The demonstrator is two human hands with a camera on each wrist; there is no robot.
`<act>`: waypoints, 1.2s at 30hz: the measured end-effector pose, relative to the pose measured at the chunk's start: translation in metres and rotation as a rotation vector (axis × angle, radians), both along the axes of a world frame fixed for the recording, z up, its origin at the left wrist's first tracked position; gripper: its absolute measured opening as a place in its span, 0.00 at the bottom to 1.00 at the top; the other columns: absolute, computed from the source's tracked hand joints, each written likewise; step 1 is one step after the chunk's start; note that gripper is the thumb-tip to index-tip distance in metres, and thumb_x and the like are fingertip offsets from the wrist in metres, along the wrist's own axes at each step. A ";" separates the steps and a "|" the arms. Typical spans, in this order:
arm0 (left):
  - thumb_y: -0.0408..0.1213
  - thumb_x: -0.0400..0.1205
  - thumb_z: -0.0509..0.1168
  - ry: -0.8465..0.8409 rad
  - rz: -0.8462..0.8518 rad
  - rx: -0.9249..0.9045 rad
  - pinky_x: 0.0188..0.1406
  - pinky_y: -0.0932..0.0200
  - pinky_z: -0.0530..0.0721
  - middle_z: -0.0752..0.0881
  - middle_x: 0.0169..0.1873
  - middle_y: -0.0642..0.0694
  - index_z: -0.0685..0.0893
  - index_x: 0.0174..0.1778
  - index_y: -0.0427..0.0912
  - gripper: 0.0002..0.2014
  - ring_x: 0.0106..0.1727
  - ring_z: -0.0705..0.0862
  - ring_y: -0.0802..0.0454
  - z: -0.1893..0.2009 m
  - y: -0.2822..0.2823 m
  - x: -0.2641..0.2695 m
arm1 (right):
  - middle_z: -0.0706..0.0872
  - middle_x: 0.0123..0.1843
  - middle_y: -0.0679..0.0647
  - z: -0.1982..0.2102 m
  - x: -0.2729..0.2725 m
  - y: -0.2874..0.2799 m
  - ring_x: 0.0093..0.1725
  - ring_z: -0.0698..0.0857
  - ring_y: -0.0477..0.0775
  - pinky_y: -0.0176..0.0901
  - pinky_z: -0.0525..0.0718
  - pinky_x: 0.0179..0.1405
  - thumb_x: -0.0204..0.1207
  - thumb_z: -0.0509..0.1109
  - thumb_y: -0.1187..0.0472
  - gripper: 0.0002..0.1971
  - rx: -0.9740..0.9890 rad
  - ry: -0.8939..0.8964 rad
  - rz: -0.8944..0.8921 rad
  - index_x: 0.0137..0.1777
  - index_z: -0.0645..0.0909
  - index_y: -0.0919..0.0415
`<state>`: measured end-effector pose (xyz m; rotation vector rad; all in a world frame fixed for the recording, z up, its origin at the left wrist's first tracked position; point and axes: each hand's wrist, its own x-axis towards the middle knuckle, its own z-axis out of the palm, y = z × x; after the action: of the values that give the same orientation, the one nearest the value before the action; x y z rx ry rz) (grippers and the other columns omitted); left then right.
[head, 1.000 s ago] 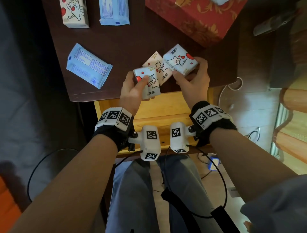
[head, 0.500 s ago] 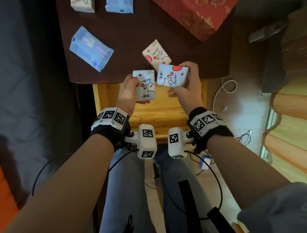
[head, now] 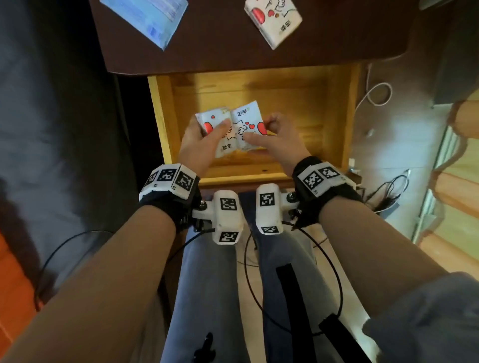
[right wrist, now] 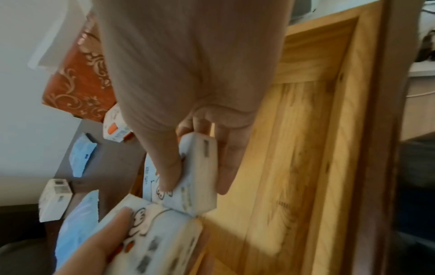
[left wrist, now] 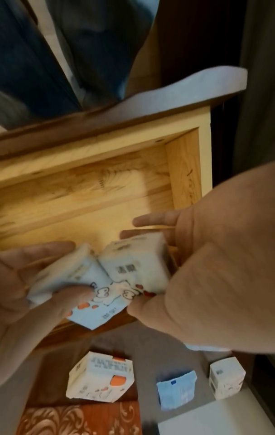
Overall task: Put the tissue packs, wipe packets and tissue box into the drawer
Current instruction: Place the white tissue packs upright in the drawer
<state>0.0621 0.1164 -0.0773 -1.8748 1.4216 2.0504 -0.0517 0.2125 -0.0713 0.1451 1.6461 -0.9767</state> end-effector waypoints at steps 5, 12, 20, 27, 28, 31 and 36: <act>0.45 0.77 0.69 -0.031 -0.051 -0.112 0.48 0.48 0.90 0.88 0.50 0.47 0.77 0.45 0.54 0.07 0.49 0.89 0.52 -0.006 -0.006 0.022 | 0.83 0.62 0.64 -0.012 0.028 0.002 0.57 0.87 0.64 0.54 0.89 0.50 0.66 0.75 0.72 0.34 0.075 -0.138 -0.059 0.71 0.66 0.59; 0.34 0.73 0.73 -0.058 -0.025 -0.141 0.40 0.59 0.89 0.83 0.52 0.45 0.71 0.57 0.44 0.21 0.50 0.87 0.50 -0.021 -0.014 0.050 | 0.86 0.51 0.59 -0.024 0.051 0.009 0.58 0.85 0.64 0.57 0.86 0.58 0.70 0.69 0.75 0.18 0.110 -0.220 -0.153 0.60 0.75 0.66; 0.28 0.77 0.68 0.041 0.008 0.183 0.35 0.64 0.89 0.86 0.46 0.47 0.79 0.50 0.50 0.12 0.45 0.88 0.52 -0.030 -0.007 0.053 | 0.83 0.53 0.60 -0.044 0.048 0.006 0.59 0.84 0.64 0.60 0.85 0.61 0.72 0.66 0.72 0.08 0.125 -0.272 -0.286 0.46 0.74 0.61; 0.41 0.76 0.72 -0.141 0.107 -0.047 0.45 0.57 0.89 0.88 0.47 0.44 0.76 0.43 0.48 0.09 0.48 0.89 0.50 -0.064 -0.004 0.049 | 0.84 0.47 0.53 -0.063 0.030 0.001 0.53 0.84 0.55 0.58 0.85 0.59 0.78 0.64 0.62 0.03 0.174 -0.253 -0.267 0.51 0.76 0.58; 0.40 0.75 0.72 -0.143 0.112 -0.048 0.45 0.57 0.89 0.87 0.45 0.46 0.75 0.41 0.49 0.10 0.48 0.89 0.50 -0.069 -0.005 0.046 | 0.84 0.46 0.52 -0.068 0.028 -0.001 0.52 0.84 0.53 0.58 0.84 0.62 0.79 0.64 0.61 0.03 0.187 -0.224 -0.225 0.50 0.76 0.58; 0.36 0.75 0.73 -0.164 0.115 -0.035 0.46 0.54 0.89 0.86 0.48 0.44 0.73 0.41 0.49 0.13 0.50 0.88 0.48 -0.090 -0.006 0.044 | 0.84 0.58 0.56 -0.086 0.026 -0.009 0.49 0.82 0.50 0.47 0.86 0.58 0.80 0.62 0.61 0.12 0.216 -0.108 -0.024 0.62 0.76 0.61; 0.34 0.75 0.72 -0.299 0.009 -0.034 0.55 0.45 0.87 0.85 0.55 0.41 0.73 0.49 0.44 0.14 0.55 0.86 0.45 -0.123 -0.006 0.047 | 0.83 0.66 0.60 -0.116 0.026 -0.020 0.54 0.82 0.51 0.30 0.80 0.38 0.80 0.63 0.61 0.18 0.212 0.058 0.169 0.69 0.74 0.63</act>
<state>0.1092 0.1101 -0.2004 -2.0948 1.3795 1.6667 -0.0253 0.1924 -0.1873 0.1188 1.7823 -0.6831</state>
